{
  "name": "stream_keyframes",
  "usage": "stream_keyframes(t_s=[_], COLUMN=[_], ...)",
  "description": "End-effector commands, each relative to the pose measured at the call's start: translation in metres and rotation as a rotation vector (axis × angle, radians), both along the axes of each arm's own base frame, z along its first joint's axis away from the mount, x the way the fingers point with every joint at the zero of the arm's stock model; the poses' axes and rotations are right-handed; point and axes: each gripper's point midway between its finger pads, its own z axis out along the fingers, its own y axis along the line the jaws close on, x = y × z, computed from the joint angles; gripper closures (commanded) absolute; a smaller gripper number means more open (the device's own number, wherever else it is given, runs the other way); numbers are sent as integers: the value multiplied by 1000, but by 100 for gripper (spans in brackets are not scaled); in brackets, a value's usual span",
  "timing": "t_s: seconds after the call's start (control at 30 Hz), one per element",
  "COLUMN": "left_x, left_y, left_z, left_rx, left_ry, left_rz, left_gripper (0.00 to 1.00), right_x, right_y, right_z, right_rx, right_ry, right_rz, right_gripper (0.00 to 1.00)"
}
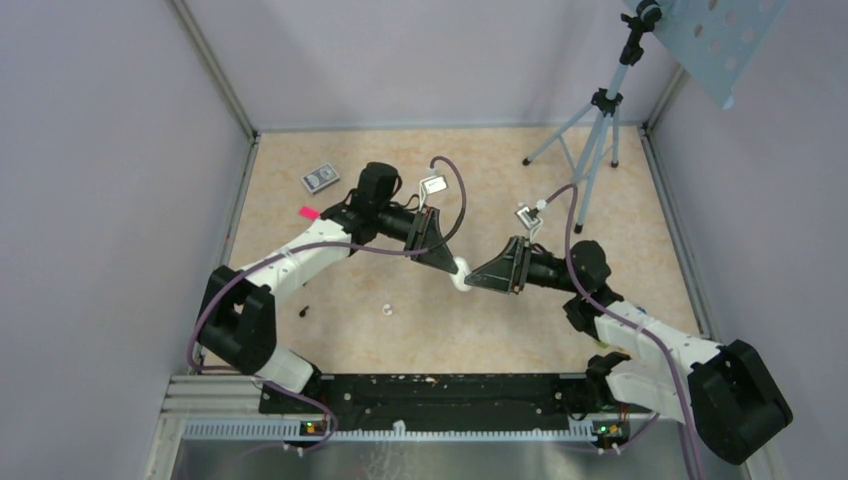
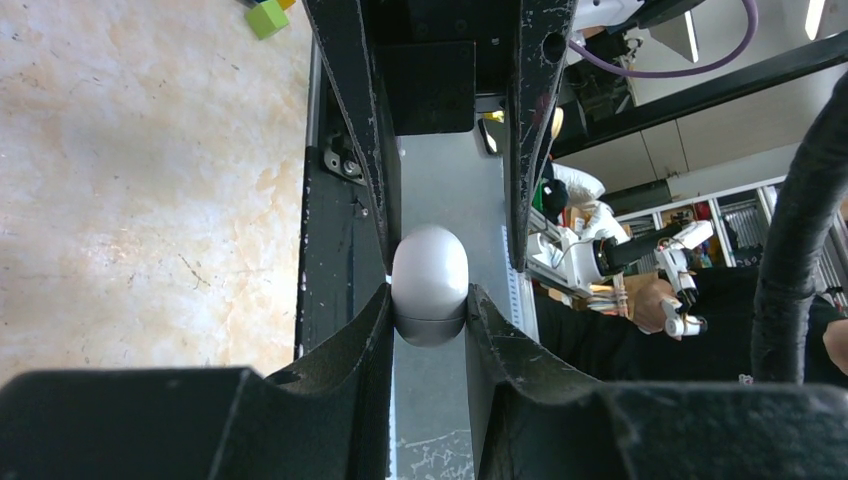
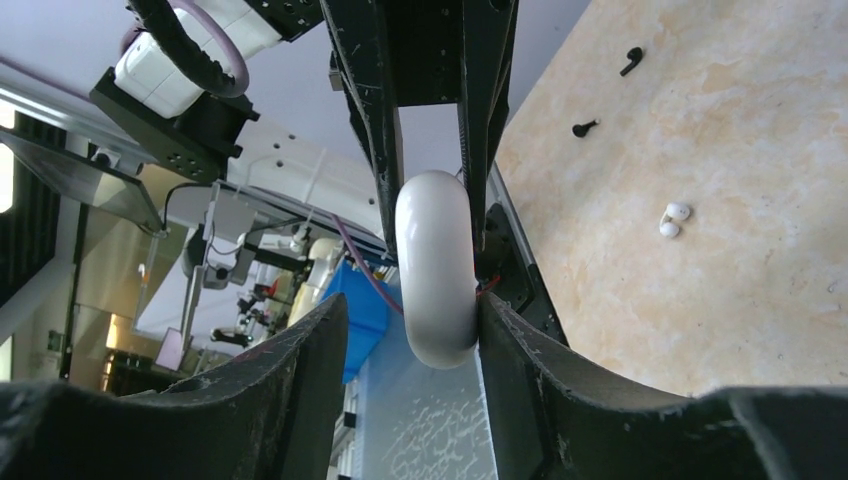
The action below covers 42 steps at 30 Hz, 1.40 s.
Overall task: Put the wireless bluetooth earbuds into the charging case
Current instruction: Pass from the left arm to the right
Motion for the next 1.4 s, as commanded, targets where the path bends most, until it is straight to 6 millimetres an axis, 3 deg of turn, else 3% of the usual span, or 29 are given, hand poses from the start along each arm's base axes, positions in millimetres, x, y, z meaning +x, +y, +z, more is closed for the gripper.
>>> stream_keyframes(t_s=[0.0, 0.13, 0.43, 0.63, 0.8, 0.9, 1.03, 1.13, 1.23, 1.3, 1.37], left_x=[-1, -2, -2, -5, -7, -6, -7, -5, -1, 12, 33], left_y=[2, 2, 0, -2, -5, -5, -7, -8, -9, -10, -8], left_z=[18, 21, 22, 23, 21, 22, 21, 20, 18, 15, 9], left_rx=[-40, -43, -39, -40, -40, -43, -37, -29, -9, 23, 55], left_ry=[-72, -74, -66, -63, -52, -59, -50, -53, -51, -66, -33], left_rz=[-8, -9, -6, -10, -20, -18, -17, -1, 29, 105, 232], left_gripper=[100, 100, 100, 100, 100, 100, 100, 100, 100, 96, 75], right_x=[2, 2, 0, 1, 1, -1, -3, -2, 1, 5, 17], right_y=[-1, -2, 1, 2, 2, 2, 1, 1, 0, -2, -10], right_z=[31, 31, 23, 22, 20, 21, 15, 10, 7, 10, 9], right_rx=[78, 69, 58, 42, 53, 70, 65, 54, 53, 67, 100], right_ry=[-96, -99, -76, -82, -74, -70, -57, -33, -11, -14, -7], right_rz=[-4, -12, 20, 20, 27, 34, 38, 32, 2, -38, -155], right_gripper=[50, 50, 63, 50, 48, 54, 68, 100, 100, 100, 100])
